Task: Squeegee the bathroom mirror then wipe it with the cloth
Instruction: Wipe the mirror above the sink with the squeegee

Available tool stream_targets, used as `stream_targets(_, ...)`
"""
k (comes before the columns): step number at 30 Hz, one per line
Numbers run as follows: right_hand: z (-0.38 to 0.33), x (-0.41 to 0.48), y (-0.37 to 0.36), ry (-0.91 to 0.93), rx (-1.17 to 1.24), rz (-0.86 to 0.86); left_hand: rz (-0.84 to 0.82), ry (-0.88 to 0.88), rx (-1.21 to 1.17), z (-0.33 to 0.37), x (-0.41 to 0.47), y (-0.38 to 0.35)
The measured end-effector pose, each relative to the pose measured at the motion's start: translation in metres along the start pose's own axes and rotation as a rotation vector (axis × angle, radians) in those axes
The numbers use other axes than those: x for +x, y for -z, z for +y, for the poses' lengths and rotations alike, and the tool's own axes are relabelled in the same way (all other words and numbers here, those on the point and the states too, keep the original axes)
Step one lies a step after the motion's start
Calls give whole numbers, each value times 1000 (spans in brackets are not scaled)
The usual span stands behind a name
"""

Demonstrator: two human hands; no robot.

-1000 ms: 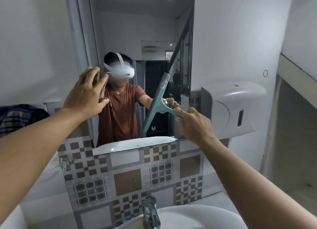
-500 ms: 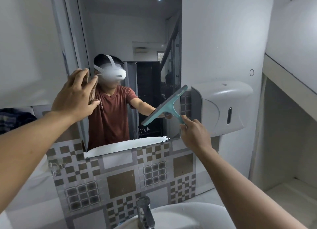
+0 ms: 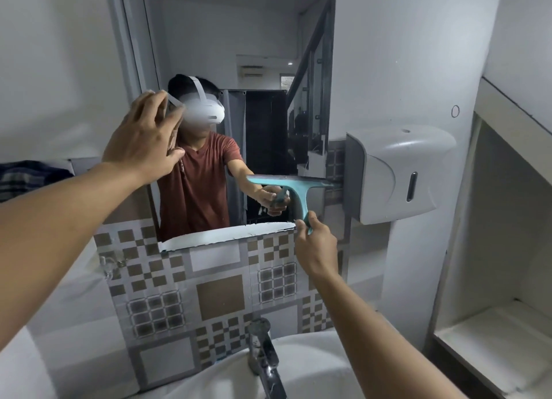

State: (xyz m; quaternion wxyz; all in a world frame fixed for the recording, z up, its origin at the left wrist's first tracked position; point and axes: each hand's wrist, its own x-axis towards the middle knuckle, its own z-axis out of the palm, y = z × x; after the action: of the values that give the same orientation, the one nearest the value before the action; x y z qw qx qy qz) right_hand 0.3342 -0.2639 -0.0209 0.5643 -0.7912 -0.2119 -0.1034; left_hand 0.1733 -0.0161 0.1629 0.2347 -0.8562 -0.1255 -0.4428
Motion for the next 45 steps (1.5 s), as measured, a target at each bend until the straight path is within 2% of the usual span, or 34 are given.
stream_targets(14,-18,-45,-69,-279,342,43,-35,11,-9,-1,0,-3)
stream_targets(21,-40,-71,-105,-405,584,50,-42,84,-30,0,-6,-10)
stream_targets(29,-45,-101,-137,-316,573,13,-57,68,-12,-5,-7,-11)
stream_targets(36,-42,-107,-135,-260,574,-7,-19,54,10,-7,-14,-16)
stream_targets(45,-43,-108,-138,-275,559,-44,-28,78,-6,-4,-14,-14)
